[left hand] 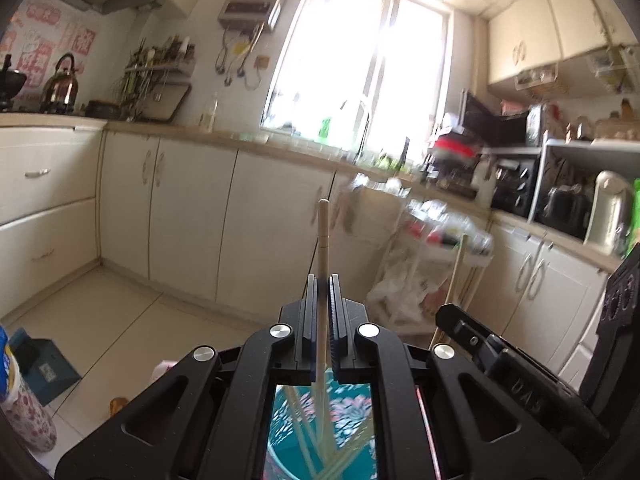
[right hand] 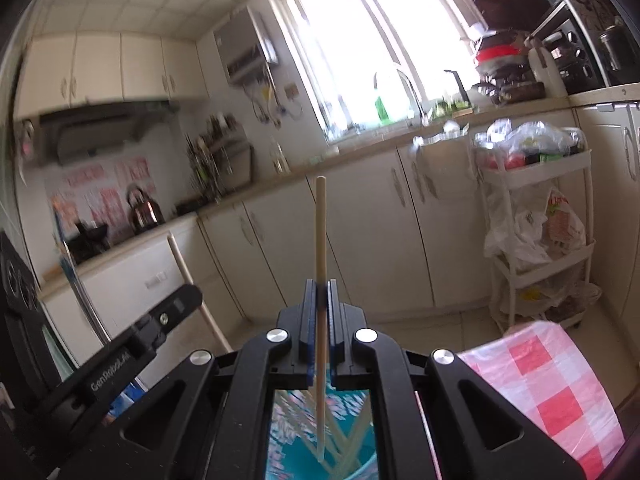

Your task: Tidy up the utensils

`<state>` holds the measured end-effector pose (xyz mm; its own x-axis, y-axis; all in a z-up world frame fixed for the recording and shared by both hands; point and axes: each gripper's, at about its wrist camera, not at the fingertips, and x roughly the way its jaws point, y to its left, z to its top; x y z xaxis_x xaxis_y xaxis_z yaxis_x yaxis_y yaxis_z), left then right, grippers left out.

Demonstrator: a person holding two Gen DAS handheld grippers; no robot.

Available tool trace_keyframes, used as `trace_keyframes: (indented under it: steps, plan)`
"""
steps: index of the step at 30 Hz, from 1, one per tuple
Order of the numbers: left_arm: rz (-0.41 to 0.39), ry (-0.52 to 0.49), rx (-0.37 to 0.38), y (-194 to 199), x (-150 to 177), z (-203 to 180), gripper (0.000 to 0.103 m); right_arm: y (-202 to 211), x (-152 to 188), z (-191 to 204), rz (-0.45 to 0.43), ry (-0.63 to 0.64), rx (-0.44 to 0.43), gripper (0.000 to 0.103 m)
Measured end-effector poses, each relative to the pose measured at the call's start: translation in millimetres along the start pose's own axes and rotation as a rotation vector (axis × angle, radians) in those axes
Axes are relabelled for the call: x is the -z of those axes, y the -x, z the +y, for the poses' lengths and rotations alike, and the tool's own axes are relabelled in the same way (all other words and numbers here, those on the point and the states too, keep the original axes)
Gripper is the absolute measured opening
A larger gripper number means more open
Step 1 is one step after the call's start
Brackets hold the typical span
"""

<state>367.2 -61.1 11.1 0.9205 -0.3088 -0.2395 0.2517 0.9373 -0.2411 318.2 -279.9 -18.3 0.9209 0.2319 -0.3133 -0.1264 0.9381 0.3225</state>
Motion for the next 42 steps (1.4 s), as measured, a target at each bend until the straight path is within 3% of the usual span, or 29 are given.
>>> trace_keyframes:
  steps: [3, 5, 8, 9, 10, 12, 14, 16, 19, 23, 29, 36, 38, 42]
  plan:
    - [0.112, -0.016, -0.016, -21, 19, 2, 0.005, -16, 20, -5, 0.11, -0.002, 0.006, 0.008]
    - [0.157, -0.04, -0.041, -23, 28, 1, 0.005, -12, 27, -6, 0.124, -0.007, 0.01, 0.01]
    - [0.205, -0.059, -0.054, -11, 38, 2, 0.014, 9, 34, -7, 0.123, -0.019, 0.008, 0.024]
    - [0.216, -0.069, -0.062, -4, 40, 1, 0.027, 19, 37, -7, 0.122, -0.023, 0.008, 0.03]
    - [0.223, -0.078, -0.073, 6, 43, 0, 0.046, 30, 39, -6, 0.12, -0.028, 0.008, 0.032]
    - [0.225, -0.096, -0.089, 31, 48, -2, 0.062, 60, 45, -1, 0.123, -0.031, 0.002, 0.048]
    - [0.232, -0.126, -0.083, 60, 52, -8, 0.069, 88, 53, 6, 0.127, -0.022, 0.007, 0.059]
    - [0.229, -0.147, -0.091, 91, 54, -15, 0.084, 123, 60, 15, 0.13, -0.011, 0.031, 0.068]
    - [0.226, -0.17, -0.101, 141, 58, -24, 0.092, 166, 67, 29, 0.154, -0.005, 0.079, 0.083]
    - [0.209, -0.155, -0.146, 203, 62, -30, 0.095, 224, 74, 54, 0.141, 0.048, 0.126, 0.093]
    - [0.22, -0.11, -0.257, 287, 68, -26, 0.095, 290, 88, 88, 0.142, 0.107, 0.172, 0.096]
    - [0.277, -0.084, -0.248, 351, 75, -18, 0.095, 341, 114, 105, 0.202, 0.022, 0.245, 0.096]
    - [0.31, -0.109, -0.223, 367, 79, -18, 0.095, 359, 129, 116, 0.211, 0.037, 0.253, 0.096]
    - [0.345, -0.149, -0.24, 389, 92, -20, 0.095, 384, 151, 133, 0.183, 0.1, 0.264, 0.096]
